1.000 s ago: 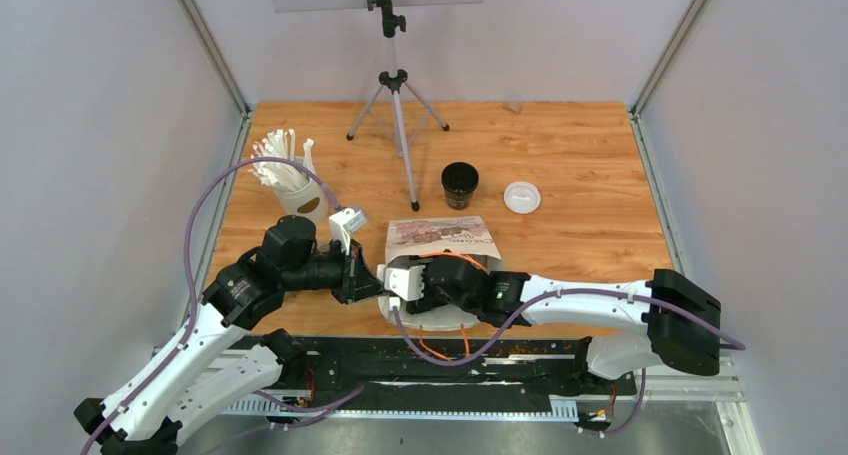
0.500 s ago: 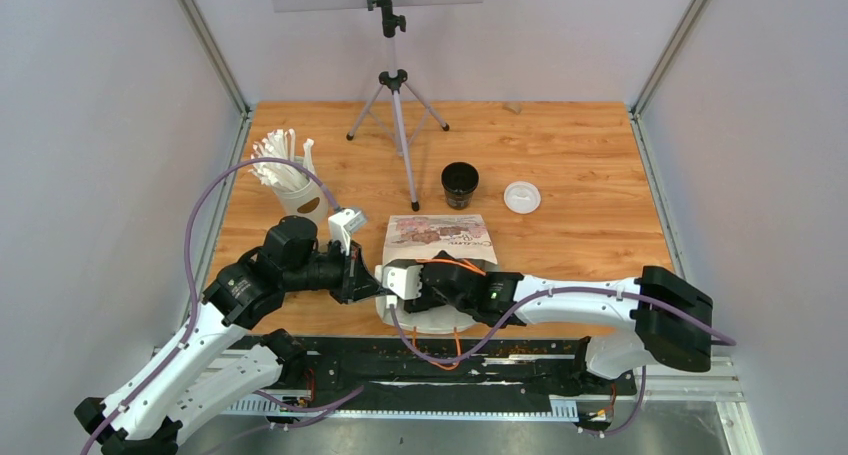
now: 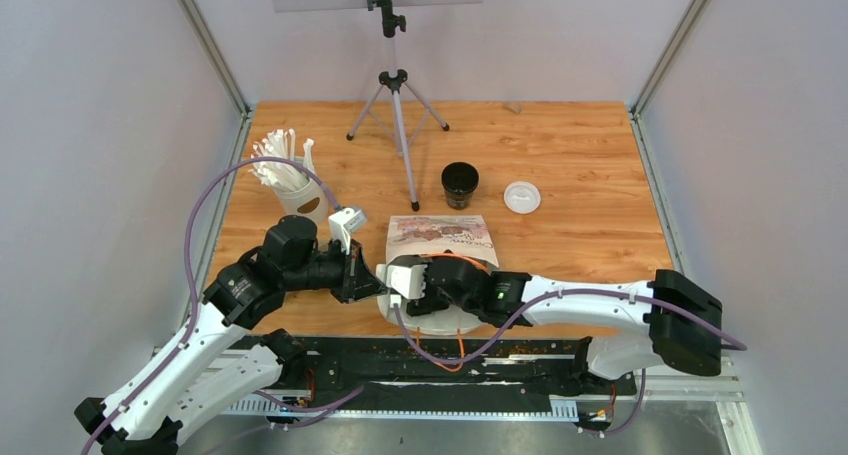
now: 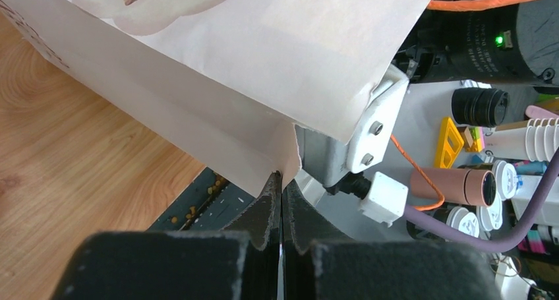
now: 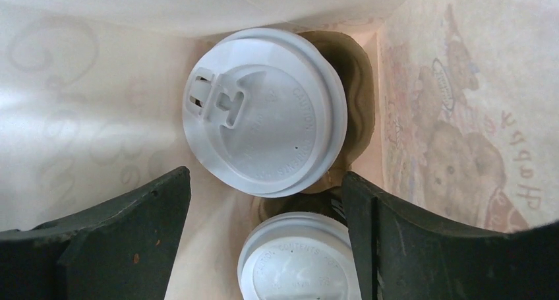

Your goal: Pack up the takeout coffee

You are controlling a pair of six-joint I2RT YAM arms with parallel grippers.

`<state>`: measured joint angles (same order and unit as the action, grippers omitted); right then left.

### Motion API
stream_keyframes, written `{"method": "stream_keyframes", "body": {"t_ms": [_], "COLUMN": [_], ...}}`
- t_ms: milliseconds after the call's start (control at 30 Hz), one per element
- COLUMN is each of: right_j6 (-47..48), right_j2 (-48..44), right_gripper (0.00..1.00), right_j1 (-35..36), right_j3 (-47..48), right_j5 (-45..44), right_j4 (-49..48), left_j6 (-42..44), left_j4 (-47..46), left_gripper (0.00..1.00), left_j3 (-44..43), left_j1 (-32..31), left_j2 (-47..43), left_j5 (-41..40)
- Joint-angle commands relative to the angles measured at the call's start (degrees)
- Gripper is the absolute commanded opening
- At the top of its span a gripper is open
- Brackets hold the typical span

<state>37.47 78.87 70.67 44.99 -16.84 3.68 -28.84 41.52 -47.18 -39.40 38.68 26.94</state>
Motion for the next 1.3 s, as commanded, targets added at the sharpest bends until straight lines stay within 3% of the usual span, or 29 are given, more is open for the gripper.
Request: {"method": "stream_keyframes", "body": {"t_ms": [0, 300, 533, 667, 933, 1267], "right_j6": [-2.27, -3.75, -4.49, -4.50, -5.43, -5.38], "right_j2": [-3.78, -5.49, -5.78, -6.36, -4.95, -3.65], "right_gripper": [0.85, 0.77, 0.78, 0.69, 0.39, 0.39], "right_j1": [-0.01, -0.01, -0.08, -0.02, 0.03, 0.07], "right_j3": [0.44, 1.11, 1.66, 2.02, 3.22, 4.52], "right_j5": [2.63, 6.29, 6.51, 7.96, 10.98, 11.46], "right_j4": [1.39, 4.59, 5.33, 5.36, 4.35, 2.21], "left_j6": [0.05, 0.35, 0.28, 0.19, -0.04, -0.07], "left_j4": [-1.72, -1.55, -1.42, -1.35, -1.20, -1.16], "left_gripper": [0.00, 0.00, 0.00, 0.00, 0.00, 0.00], "left_j3": [-1.51, -1.86, -1.89, -2.03, -2.12, -2.39], "left_j1": [-0.24, -0.24, -0.25, -0.24, -0.25, -0.25], "left_j2": [-0.19, 0.21, -0.04, -0.09, -0.01, 0.11], "left_j5": [1.50, 1.41, 1.30, 1.30, 1.23, 1.01]}}
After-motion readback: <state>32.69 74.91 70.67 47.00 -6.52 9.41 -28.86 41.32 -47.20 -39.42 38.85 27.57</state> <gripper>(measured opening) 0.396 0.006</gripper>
